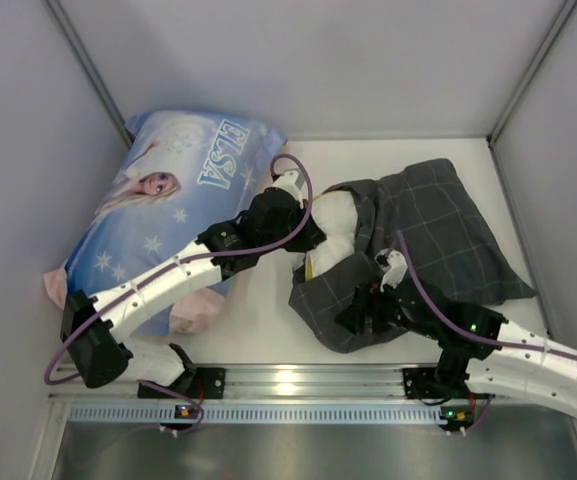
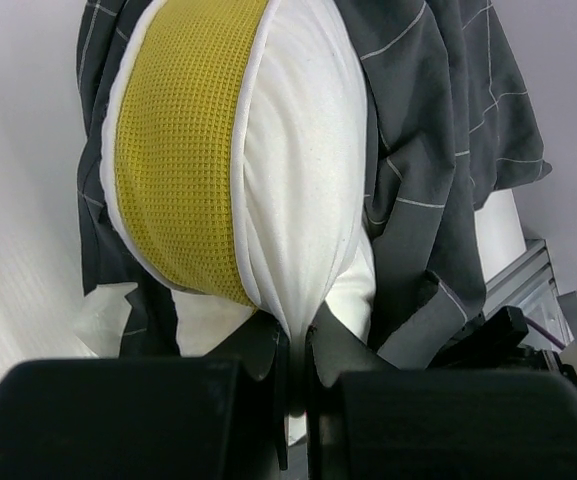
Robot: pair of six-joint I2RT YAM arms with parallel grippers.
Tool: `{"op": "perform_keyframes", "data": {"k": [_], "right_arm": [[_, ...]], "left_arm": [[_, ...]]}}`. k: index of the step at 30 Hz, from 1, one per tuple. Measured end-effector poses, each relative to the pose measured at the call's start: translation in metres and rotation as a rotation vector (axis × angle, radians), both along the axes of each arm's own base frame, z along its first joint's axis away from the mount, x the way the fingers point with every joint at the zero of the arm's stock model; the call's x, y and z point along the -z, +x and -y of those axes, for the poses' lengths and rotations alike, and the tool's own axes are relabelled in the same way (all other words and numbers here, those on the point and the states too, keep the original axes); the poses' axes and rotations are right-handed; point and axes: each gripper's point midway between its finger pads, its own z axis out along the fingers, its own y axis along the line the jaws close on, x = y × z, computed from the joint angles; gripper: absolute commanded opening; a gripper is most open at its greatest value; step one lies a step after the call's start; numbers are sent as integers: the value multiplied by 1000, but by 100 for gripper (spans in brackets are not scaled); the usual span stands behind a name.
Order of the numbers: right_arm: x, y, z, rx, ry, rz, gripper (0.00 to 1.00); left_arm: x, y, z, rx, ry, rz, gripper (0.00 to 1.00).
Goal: Remove the pillowcase from the pillow
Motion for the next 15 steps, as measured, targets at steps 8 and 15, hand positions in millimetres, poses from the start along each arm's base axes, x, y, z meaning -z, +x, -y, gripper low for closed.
{"op": "perform_keyframes", "data": {"k": [8, 15], "right_arm": [[17, 29, -13, 99, -161, -18, 18], [20, 30, -18, 101, -178, -17, 0]], "left_arm": [[-5, -3, 1, 2, -27, -13, 0], [-8, -3, -2, -7, -30, -2, 0]]}}
